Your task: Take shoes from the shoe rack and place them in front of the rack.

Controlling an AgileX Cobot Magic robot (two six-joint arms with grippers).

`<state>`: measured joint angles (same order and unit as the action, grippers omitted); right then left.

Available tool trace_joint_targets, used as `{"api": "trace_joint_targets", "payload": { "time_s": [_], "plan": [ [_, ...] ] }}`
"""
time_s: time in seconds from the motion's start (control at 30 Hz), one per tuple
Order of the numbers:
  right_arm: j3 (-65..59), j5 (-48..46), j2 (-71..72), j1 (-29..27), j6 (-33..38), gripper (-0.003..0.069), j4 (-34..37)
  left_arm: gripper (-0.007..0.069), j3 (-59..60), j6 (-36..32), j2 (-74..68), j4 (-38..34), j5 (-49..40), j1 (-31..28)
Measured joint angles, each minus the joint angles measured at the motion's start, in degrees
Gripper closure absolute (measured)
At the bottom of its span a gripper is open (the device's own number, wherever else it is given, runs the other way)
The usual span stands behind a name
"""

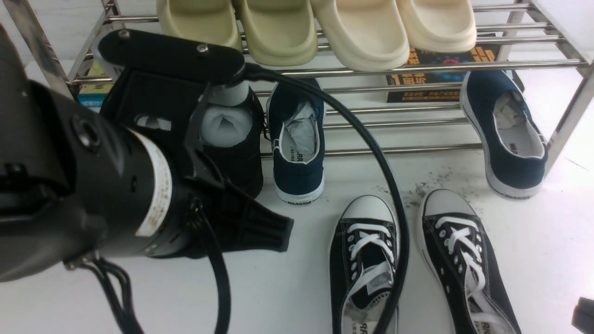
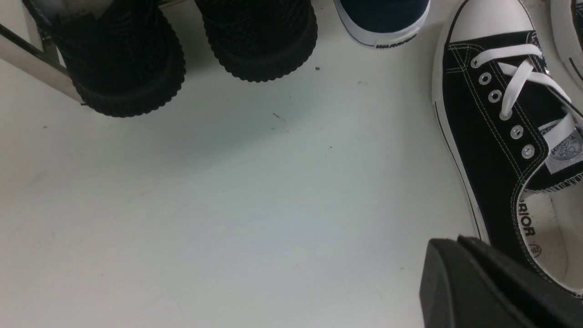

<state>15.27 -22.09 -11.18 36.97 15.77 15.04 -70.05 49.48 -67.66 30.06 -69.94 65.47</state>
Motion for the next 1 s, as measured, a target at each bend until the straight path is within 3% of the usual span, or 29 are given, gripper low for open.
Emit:
{"api": "trace_joint_targets", "payload": {
  "time_s": [0.07,0.57,0.8,1.0],
  "plan": [
    [-0.9,0.0,0.6,-1.0,0.0,0.0652,0.0,0.0598,0.0,0.0,0.0,0.0,0.0,0.0],
    [-9.9,2.8,7.2,-27.3,0.0,0.0641,-6.5,0.0584,0.0,-0.1,0.0,1.2,1.1,0.0],
    [-15.7,6.2,9.4,-33.9,0.0,0.0631,-6.9,0.0581,0.0,-0.1,0.0,4.0,1.4,0.0],
    [-16.6,4.6,11.7,-35.1,0.0,0.0622,-9.8,0.0581,0.0,-0.1,0.0,4.9,2.4,0.0]
  ]
}}
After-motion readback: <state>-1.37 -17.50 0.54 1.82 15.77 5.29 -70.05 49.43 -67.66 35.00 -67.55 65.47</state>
